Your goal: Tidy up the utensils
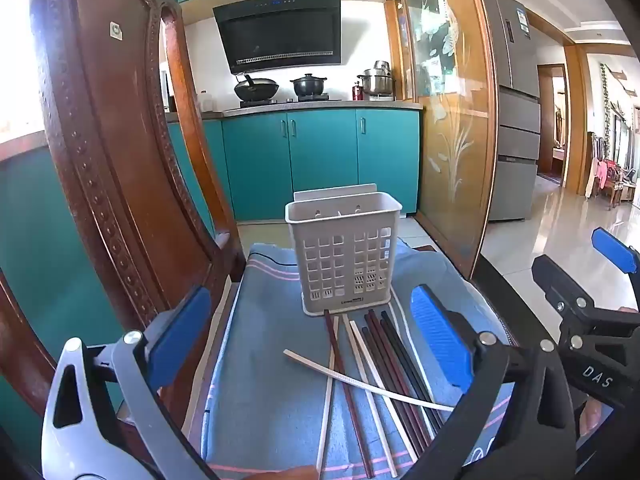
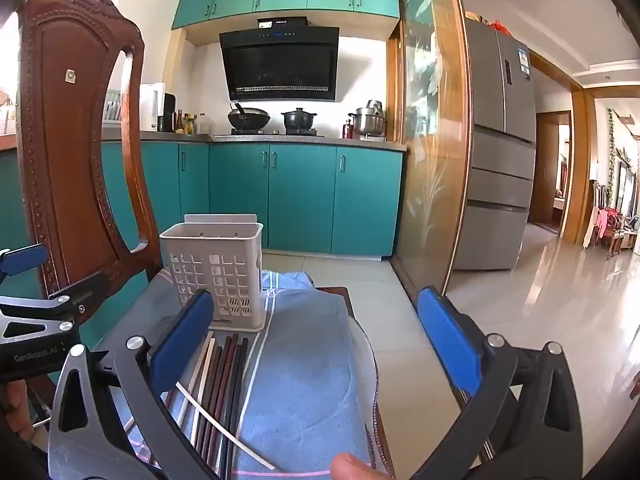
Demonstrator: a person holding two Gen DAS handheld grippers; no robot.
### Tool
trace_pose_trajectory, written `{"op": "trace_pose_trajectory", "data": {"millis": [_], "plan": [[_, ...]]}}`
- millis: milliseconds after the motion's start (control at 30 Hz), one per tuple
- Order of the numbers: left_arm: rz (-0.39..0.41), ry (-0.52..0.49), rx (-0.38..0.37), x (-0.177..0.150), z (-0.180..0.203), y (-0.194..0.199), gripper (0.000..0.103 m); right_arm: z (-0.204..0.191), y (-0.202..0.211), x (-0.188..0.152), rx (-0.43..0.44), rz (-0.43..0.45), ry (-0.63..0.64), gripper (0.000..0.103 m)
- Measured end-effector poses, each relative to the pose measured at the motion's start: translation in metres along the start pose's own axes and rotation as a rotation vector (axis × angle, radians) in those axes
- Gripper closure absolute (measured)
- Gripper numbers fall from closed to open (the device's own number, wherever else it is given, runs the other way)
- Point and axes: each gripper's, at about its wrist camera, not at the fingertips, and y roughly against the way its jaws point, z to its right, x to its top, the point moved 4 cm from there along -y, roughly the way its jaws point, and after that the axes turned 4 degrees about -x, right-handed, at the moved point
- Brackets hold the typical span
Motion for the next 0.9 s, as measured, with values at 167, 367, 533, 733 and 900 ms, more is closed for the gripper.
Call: {"op": "trace_pose_trajectory", "data": {"millis": [167,367,533,733,900], "plan": [[-0.002,-0.001,-0.003,0.0,-0.0009,-0.0003,0.003,-0.0006,0.0018,0.0008,0.001,0.005,0.01,0.003],[0.0,-0.007,0.003,0.0005,-0.0016,0.001,0.003,-0.0031,0.0053,0.0006,-0.003,0.008,0.008,0.003],[-0.001,-0.007,0.004,0.0012,-0.0039,0.0025,0.003,0.0006,0.001,-0.0025,0.005,0.004,0.002,0.003],[-0.004,-0.009,0.001,-0.0001,0.0025,-0.0027,0.003,0.0021,0.001,-0.0025,0.008,-0.001,-0.007,0.003],[-0.003,-0.01,-0.001,0.0001,0.0041,-0.0038,0.003,0.0019,0.0035,-0.0033,0.008,0.005,-0.004,0.003]]}}
